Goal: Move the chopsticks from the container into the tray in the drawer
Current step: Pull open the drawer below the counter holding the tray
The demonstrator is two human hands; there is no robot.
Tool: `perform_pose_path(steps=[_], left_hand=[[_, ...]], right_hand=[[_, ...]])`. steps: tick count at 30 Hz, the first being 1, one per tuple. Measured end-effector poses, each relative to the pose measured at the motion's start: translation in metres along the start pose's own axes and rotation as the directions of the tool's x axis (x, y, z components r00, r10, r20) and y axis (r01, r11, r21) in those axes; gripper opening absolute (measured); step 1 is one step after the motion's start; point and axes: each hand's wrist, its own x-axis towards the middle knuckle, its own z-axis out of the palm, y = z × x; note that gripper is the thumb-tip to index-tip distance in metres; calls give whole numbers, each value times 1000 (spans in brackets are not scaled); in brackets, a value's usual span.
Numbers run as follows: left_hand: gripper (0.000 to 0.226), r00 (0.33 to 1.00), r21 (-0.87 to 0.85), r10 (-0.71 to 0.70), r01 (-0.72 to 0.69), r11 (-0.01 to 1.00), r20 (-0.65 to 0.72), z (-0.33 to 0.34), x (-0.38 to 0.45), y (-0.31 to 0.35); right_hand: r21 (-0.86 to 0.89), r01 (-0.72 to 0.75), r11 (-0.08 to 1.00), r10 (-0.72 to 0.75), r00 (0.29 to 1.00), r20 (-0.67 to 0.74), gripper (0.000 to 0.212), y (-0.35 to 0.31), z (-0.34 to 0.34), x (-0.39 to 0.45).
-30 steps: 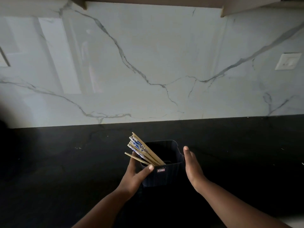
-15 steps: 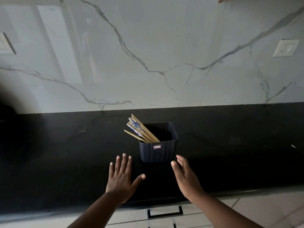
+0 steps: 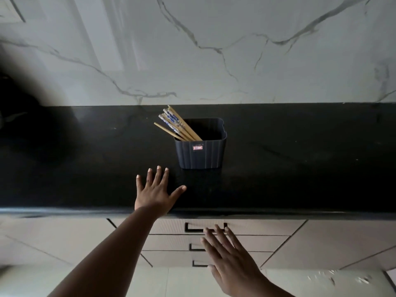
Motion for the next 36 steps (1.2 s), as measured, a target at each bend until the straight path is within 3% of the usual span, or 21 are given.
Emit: perform_pose_path(steps=[7,14,19,22,29,32,36], left_hand=[[102,1000,-28,-4,4,1000,-7,1,6,-3],[100,1000,-37,5,-5,999,-11,1,6,-5],[102,1000,-37,15,-15,999,-3,2,8,-6],[103,1000,-37,12,-13,999,-6,2,9,-6],[103,1000,-44,12,-12,999,-7,3,10,-7],[103,1000,-45,8,-9,999,-13,3,10,-7],[104,1000,-38,6,-6,999,-6,4,11,-8]], right_hand=[[51,-112,992,107,991,81,67,-1,30,30],[128,-191,973,177,978,109,46,-2,51,59],[294,-290,911,243,952,188,41,-5,62,66],[297,-345,890,283,930,234,46,-4,67,69],[324,-463,825,410,885,222,32,-13,68,69],[322,-464,826,418,885,203,23,-19,66,63],[308,-459,833,405,886,225,28,-25,62,56]])
